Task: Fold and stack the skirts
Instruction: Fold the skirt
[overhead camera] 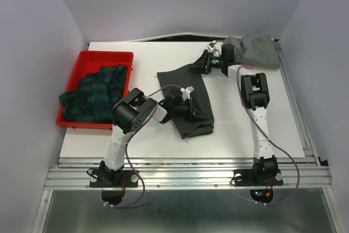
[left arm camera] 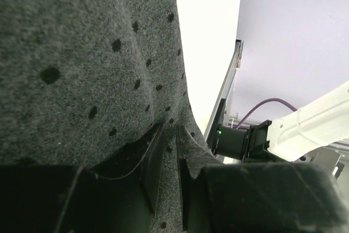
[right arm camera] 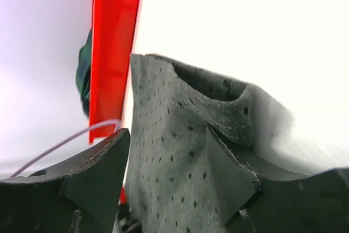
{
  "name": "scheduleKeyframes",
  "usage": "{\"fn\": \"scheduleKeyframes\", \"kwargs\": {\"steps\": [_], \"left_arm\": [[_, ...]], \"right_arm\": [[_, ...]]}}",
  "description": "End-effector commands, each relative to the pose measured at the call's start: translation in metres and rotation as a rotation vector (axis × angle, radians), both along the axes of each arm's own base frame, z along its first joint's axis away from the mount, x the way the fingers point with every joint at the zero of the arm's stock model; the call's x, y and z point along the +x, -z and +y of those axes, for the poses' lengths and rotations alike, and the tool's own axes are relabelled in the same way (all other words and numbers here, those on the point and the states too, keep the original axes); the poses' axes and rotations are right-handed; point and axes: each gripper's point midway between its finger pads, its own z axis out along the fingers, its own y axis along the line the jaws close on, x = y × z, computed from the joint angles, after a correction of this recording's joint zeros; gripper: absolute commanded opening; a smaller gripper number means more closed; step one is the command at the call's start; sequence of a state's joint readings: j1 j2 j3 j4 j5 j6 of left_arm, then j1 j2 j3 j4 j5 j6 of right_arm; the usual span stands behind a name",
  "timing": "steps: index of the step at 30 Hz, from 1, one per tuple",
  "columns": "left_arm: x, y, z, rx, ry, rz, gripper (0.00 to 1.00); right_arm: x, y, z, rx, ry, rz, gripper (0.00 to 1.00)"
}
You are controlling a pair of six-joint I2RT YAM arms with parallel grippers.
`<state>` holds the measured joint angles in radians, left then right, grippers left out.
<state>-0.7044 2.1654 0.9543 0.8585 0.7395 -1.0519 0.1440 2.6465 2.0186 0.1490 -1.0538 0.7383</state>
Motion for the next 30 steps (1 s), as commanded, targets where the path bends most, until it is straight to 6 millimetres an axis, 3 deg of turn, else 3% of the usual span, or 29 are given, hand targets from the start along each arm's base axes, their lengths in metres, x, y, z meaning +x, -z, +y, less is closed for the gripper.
{"fn": "scheduleKeyframes", "kwargs": {"steps": [1, 4, 7, 8, 11, 12, 14, 15, 16, 17, 18, 19, 23, 26, 27, 30], "left_arm": [[-0.04, 0.093, 0.045, 0.314, 0.003, 0.182, 0.3], [-0.035, 0.087, 0.04, 0.3, 0.036, 0.126, 0.31], [-0.026, 0.066, 0.033, 0.295, 0.091, -0.017, 0.33], [-0.012, 0.045, 0.027, 0.29, 0.079, -0.107, 0.34], [0.006, 0.004, 0.025, 0.297, 0.124, -0.324, 0.38], [0.02, -0.015, 0.021, 0.31, 0.11, -0.419, 0.4], [0.029, -0.035, 0.03, 0.374, 0.158, -0.587, 0.45], [0.041, -0.067, 0.031, 0.385, 0.126, -0.699, 0.47], [0.041, -0.079, 0.032, 0.406, 0.137, -0.77, 0.5], [0.04, -0.086, 0.04, 0.46, 0.19, -0.863, 0.52], [0.04, -0.109, 0.042, 0.494, 0.178, -0.961, 0.54], [0.037, -0.116, 0.046, 0.527, 0.199, -1.027, 0.55], [0.02, -0.13, 0.078, 0.726, 0.323, -1.263, 0.56], [-0.003, -0.109, 0.097, 0.831, 0.432, -1.316, 0.57], [-0.008, -0.102, 0.107, 0.874, 0.465, -1.341, 0.57], [-0.024, -0.087, 0.115, 0.94, 0.537, -1.385, 0.57]], "right_arm": [[0.053, 0.06, -0.028, -0.185, 0.27, -0.09, 0.65], [0.064, 0.056, -0.034, -0.212, 0.315, -0.116, 0.65], [0.062, 0.038, -0.036, -0.25, 0.29, -0.191, 0.65], [0.057, 0.025, -0.039, -0.272, 0.289, -0.202, 0.64], [0.045, 0.0, -0.048, -0.349, 0.271, -0.268, 0.64], [0.043, -0.039, -0.049, -0.347, 0.281, -0.328, 0.66], [0.024, -0.052, -0.051, -0.359, 0.256, -0.336, 0.66], [0.015, -0.065, -0.049, -0.344, 0.231, -0.349, 0.66], [0.007, -0.096, -0.048, -0.329, 0.224, -0.394, 0.66], [-0.005, -0.095, -0.049, -0.336, 0.203, -0.385, 0.67], [-0.017, -0.117, -0.042, -0.317, 0.177, -0.419, 0.67], [-0.023, -0.122, -0.041, -0.31, 0.159, -0.428, 0.66], [-0.068, -0.106, -0.026, -0.318, 0.05, -0.346, 0.66], [-0.093, -0.097, -0.013, -0.302, -0.007, -0.309, 0.65], [-0.101, -0.088, -0.013, -0.298, -0.023, -0.281, 0.64], [-0.121, -0.067, -0.001, -0.294, -0.079, -0.227, 0.61]]}}
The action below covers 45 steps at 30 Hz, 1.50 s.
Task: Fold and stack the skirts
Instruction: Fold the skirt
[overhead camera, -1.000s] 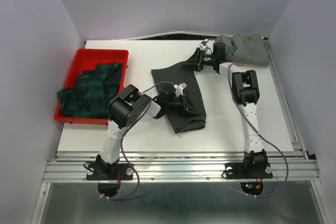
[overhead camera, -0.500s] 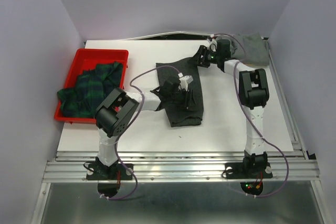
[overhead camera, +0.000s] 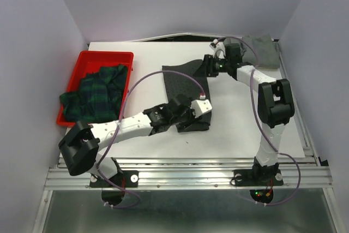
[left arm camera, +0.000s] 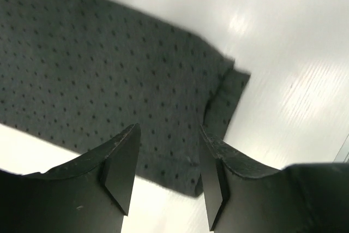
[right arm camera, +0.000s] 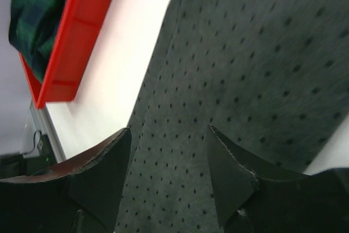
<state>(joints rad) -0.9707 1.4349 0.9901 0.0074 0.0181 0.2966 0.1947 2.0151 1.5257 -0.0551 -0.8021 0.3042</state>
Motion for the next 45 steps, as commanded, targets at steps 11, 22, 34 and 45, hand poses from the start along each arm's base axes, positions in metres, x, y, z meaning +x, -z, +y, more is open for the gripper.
{"fn": "scheduleKeyframes", "kwargs": {"steps": [11, 22, 34, 45], "left_arm": [[-0.033, 0.091, 0.029, 0.418, 0.062, -0.217, 0.63], [-0.032, 0.138, 0.018, 0.504, 0.084, -0.217, 0.62], [-0.036, 0.132, 0.014, 0.513, 0.119, -0.188, 0.07], [-0.071, 0.052, -0.001, 0.35, 0.254, -0.032, 0.0]], "right_arm": [[-0.098, 0.125, 0.038, -0.084, -0.265, 0.326, 0.52], [-0.116, 0.172, 0.025, -0.162, -0.256, 0.407, 0.5], [-0.145, 0.185, 0.023, -0.186, -0.295, 0.447, 0.49], [-0.168, 0.172, 0.018, -0.198, -0.329, 0.435, 0.48]]}}
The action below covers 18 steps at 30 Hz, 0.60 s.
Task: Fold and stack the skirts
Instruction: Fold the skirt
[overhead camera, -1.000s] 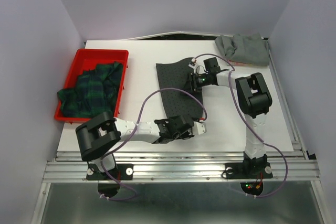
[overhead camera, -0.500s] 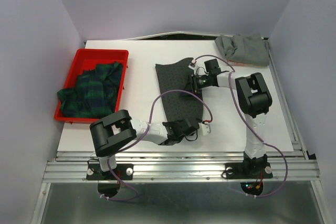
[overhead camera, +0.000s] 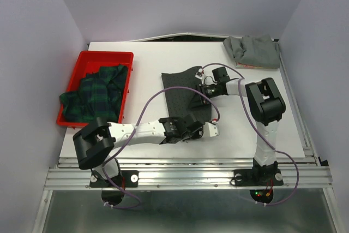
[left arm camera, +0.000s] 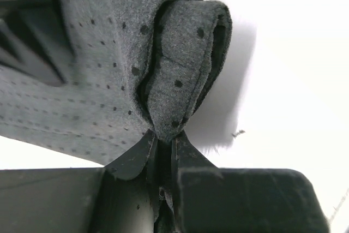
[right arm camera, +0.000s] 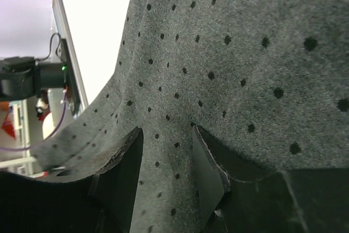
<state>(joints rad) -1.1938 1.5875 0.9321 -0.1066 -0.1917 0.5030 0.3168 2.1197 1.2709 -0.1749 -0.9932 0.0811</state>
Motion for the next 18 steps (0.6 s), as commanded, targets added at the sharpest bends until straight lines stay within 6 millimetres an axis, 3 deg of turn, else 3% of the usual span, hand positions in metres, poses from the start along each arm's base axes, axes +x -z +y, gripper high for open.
{"fn": "scheduleKeyframes", "kwargs": {"steps": [1, 8, 12, 15, 18], "left_arm": [[-0.015, -0.041, -0.01, -0.088, 0.043, 0.094, 0.0], [-0.032, -0.062, -0.014, -0.144, 0.112, 0.254, 0.0], [-0.067, -0.083, -0.018, -0.193, 0.251, 0.389, 0.0], [-0.087, -0.096, -0.012, -0.209, 0.318, 0.468, 0.0], [-0.099, -0.101, -0.008, -0.212, 0.344, 0.519, 0.0]], "right_arm": [[-0.036, 0.042, -0.02, -0.174, -0.001, 0.103, 0.48], [-0.068, 0.017, -0.014, -0.159, -0.122, 0.061, 0.48], [-0.076, -0.014, -0.012, -0.108, -0.163, 0.019, 0.5], [-0.069, -0.037, -0.01, -0.094, -0.162, -0.032, 0.55], [-0.028, -0.071, 0.001, -0.096, -0.131, -0.172, 0.64]]}}
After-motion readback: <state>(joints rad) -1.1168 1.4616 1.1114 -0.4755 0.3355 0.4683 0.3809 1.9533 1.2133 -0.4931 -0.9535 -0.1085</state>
